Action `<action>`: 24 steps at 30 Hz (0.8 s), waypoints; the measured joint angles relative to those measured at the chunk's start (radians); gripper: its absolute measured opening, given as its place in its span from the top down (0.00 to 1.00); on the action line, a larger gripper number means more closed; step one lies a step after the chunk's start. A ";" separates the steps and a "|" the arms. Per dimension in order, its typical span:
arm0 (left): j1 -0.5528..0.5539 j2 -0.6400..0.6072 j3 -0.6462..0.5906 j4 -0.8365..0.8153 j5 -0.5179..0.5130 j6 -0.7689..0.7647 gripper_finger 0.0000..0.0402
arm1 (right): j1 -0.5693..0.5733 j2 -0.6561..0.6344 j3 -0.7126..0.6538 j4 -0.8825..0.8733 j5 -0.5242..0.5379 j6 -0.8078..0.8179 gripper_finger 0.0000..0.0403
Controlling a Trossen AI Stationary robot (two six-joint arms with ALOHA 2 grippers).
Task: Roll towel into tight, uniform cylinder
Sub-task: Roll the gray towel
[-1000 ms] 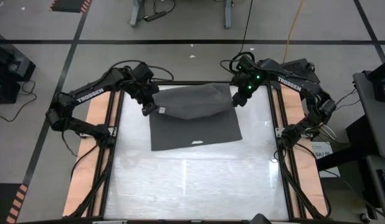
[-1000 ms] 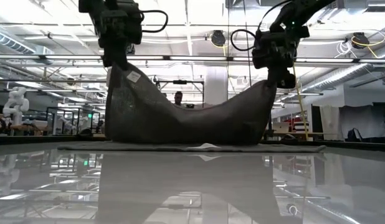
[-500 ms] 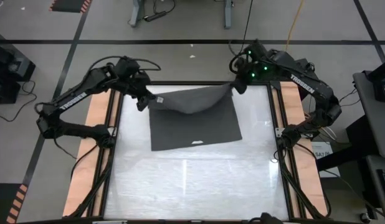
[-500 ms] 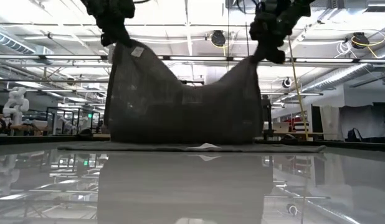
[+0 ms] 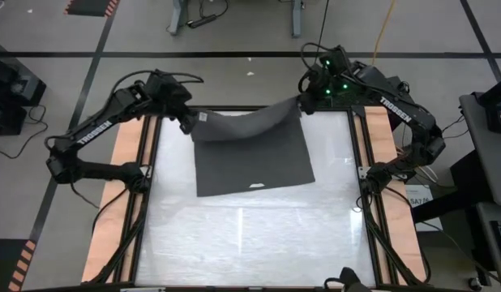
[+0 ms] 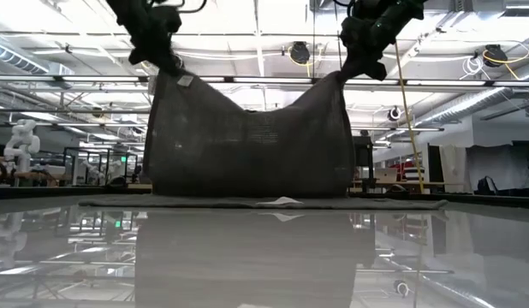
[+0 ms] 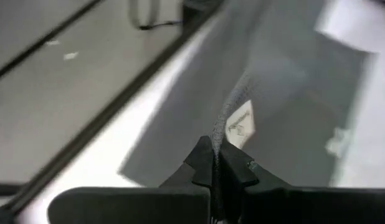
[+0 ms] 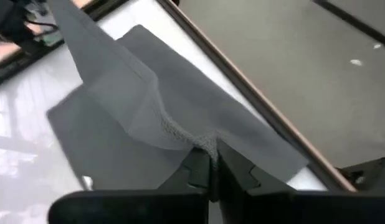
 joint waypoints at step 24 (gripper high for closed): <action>0.041 0.022 -0.192 0.106 -0.020 -0.196 0.99 | -0.006 0.193 -0.001 0.062 0.112 0.189 0.97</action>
